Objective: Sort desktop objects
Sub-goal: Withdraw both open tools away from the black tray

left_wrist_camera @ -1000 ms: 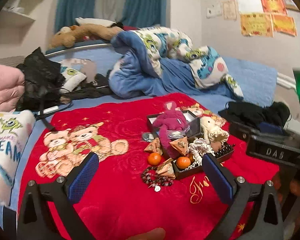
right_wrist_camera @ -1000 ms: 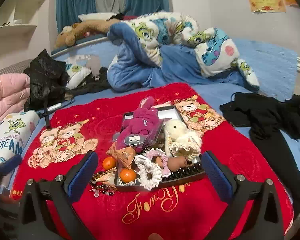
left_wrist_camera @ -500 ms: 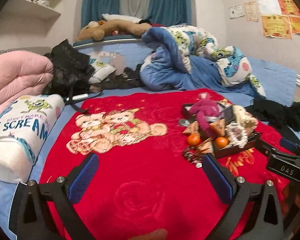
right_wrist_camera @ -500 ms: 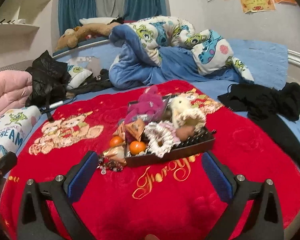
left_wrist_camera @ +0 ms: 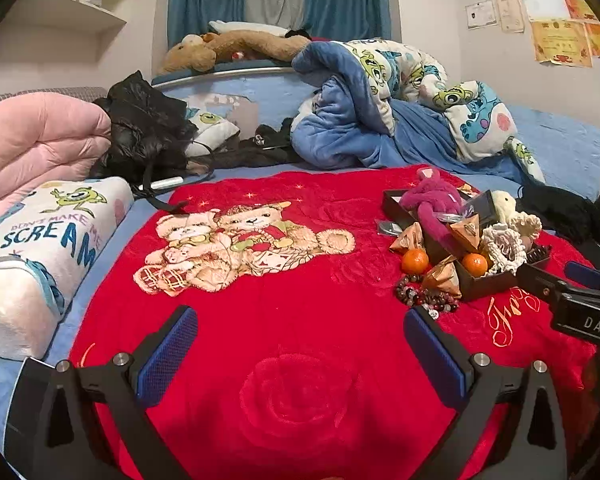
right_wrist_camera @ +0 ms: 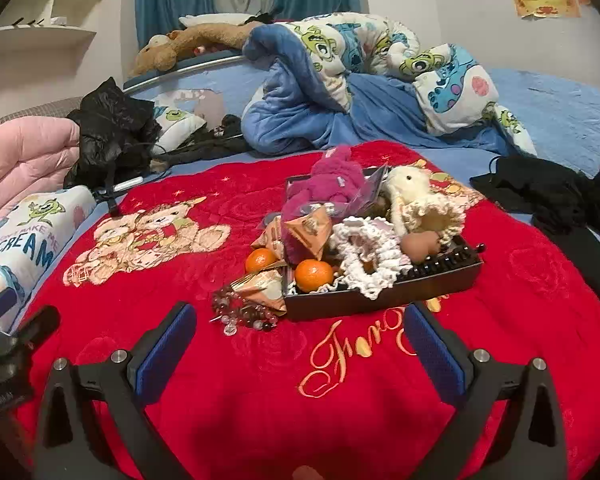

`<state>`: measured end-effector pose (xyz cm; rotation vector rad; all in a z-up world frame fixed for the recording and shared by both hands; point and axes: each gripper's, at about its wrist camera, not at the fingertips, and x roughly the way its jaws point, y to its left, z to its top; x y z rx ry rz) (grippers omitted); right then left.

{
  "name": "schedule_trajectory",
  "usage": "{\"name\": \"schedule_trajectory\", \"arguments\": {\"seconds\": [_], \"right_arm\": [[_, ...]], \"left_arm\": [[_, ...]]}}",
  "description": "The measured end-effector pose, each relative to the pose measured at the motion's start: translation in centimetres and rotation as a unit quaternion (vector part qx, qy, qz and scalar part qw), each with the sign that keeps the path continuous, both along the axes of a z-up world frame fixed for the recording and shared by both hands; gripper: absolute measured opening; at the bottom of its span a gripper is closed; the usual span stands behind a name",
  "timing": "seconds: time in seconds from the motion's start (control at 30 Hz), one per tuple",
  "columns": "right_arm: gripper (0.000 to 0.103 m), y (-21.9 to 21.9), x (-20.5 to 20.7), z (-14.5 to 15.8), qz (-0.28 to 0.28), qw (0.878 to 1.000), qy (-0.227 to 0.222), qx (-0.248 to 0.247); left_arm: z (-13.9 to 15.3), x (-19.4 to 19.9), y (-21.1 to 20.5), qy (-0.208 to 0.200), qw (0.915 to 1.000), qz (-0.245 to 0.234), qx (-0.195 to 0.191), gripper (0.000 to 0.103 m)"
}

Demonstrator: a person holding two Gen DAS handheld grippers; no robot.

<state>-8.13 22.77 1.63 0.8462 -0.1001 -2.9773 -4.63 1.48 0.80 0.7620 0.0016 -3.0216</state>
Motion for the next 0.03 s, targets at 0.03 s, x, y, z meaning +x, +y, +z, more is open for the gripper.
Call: {"name": "schedule_trajectory", "arguments": {"seconds": [0.03], "right_arm": [[0.103,-0.07,-0.11,-0.08,-0.001,1.0,-0.003,0.0]], "left_arm": [[-0.06,-0.09,-0.02,-0.001,1.0,0.002,-0.001,0.103]]}}
